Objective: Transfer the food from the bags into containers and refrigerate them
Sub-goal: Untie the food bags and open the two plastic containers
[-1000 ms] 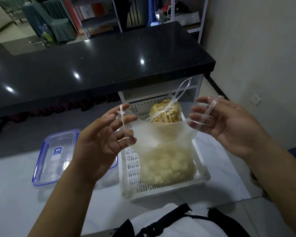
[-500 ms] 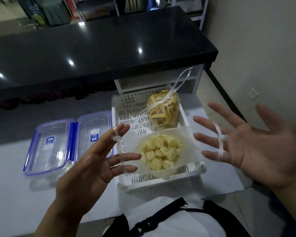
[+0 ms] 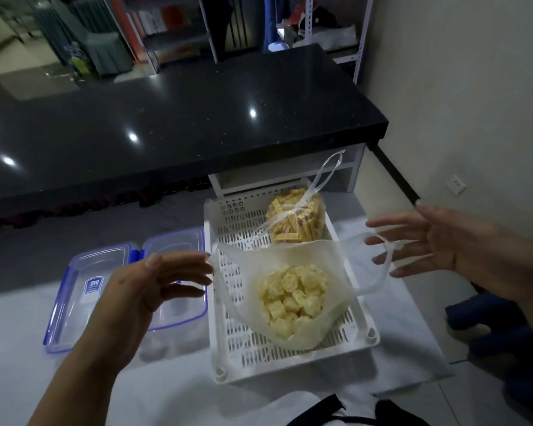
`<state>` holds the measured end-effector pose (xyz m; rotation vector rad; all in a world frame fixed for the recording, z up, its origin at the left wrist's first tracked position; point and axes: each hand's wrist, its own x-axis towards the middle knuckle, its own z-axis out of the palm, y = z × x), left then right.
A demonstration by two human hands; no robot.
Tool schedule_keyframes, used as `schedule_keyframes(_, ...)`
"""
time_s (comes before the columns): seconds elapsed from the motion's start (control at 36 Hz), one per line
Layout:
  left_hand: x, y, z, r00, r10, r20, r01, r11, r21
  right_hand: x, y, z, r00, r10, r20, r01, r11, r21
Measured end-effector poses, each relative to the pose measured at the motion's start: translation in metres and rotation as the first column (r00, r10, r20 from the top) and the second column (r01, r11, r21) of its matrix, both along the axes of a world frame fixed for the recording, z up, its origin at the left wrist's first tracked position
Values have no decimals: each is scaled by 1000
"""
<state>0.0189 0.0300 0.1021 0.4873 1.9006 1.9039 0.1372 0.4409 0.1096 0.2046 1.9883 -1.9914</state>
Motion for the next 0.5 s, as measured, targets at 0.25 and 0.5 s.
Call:
schedule_keyframes(0.25, -64, 67, -8, 968, -82, -237, -3, 941, -340, -74, -44, -34, 956, -239, -170, 290, 858, 423)
schedule_keyframes(0.5, -101, 163, -50, 832, -331, -445, -64, 740, -670, -131, -85, -78, 926, -229, -300, 374, 659, 653)
